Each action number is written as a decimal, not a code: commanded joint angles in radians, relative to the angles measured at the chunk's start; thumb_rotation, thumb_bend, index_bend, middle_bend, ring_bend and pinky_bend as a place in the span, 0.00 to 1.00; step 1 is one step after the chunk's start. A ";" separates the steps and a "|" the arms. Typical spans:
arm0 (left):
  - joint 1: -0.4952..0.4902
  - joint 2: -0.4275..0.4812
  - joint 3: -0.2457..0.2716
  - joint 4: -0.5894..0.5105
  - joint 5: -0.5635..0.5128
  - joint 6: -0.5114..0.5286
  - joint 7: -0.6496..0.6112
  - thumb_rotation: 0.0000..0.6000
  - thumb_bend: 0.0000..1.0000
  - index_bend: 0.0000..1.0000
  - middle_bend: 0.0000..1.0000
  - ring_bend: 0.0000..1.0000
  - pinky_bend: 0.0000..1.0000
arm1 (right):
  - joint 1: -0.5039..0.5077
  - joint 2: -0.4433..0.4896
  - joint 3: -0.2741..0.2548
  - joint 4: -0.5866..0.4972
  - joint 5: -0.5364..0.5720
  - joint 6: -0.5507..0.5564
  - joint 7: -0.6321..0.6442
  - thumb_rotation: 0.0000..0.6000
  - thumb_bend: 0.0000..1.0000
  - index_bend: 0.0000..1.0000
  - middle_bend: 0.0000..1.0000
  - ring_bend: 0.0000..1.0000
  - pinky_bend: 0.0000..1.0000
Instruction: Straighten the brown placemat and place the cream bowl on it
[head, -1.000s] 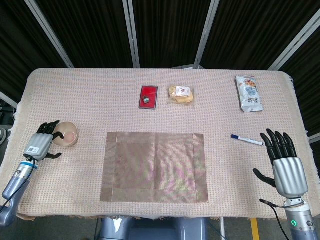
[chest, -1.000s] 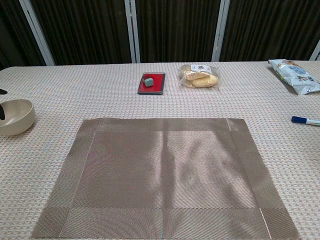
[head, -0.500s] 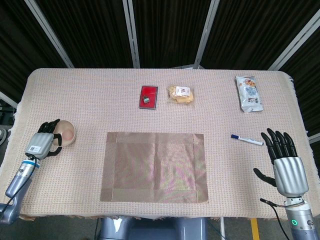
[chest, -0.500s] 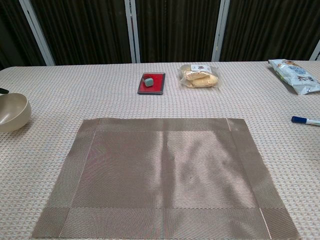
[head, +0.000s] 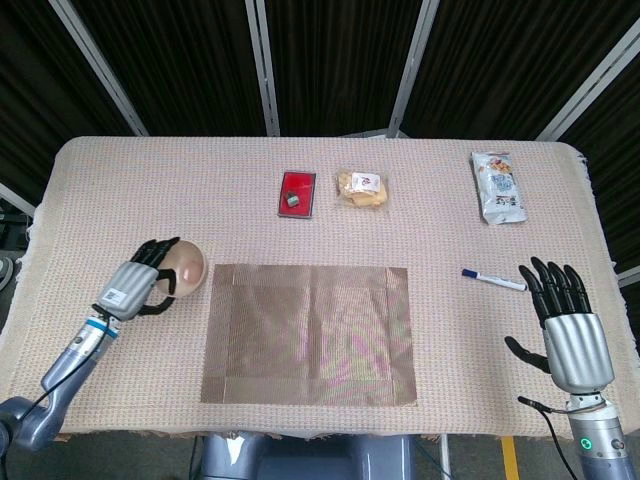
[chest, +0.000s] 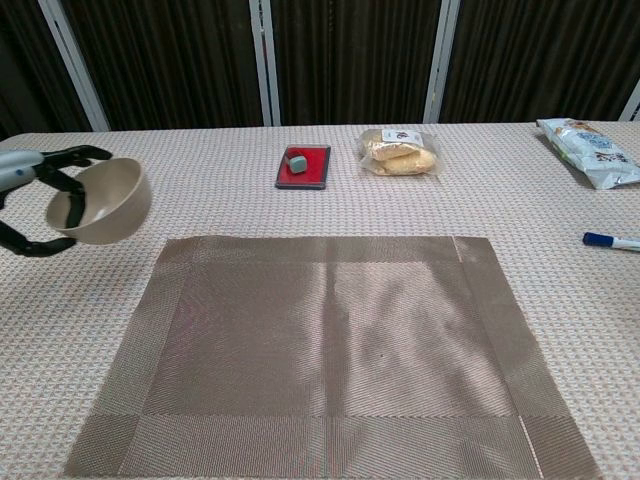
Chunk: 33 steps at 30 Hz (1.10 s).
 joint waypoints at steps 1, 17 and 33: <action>-0.104 0.006 -0.025 -0.191 0.008 -0.113 0.176 1.00 0.36 0.65 0.00 0.00 0.00 | -0.001 -0.001 0.001 0.001 0.002 0.002 -0.001 1.00 0.00 0.00 0.00 0.00 0.00; -0.214 -0.138 -0.046 -0.290 -0.169 -0.283 0.439 1.00 0.36 0.64 0.00 0.00 0.00 | -0.013 0.010 0.009 0.010 0.025 0.016 0.016 1.00 0.00 0.00 0.00 0.00 0.00; -0.086 -0.022 -0.070 -0.401 -0.193 0.023 0.524 1.00 0.00 0.00 0.00 0.00 0.00 | -0.022 0.020 0.007 0.009 0.011 0.033 0.024 1.00 0.00 0.00 0.00 0.00 0.00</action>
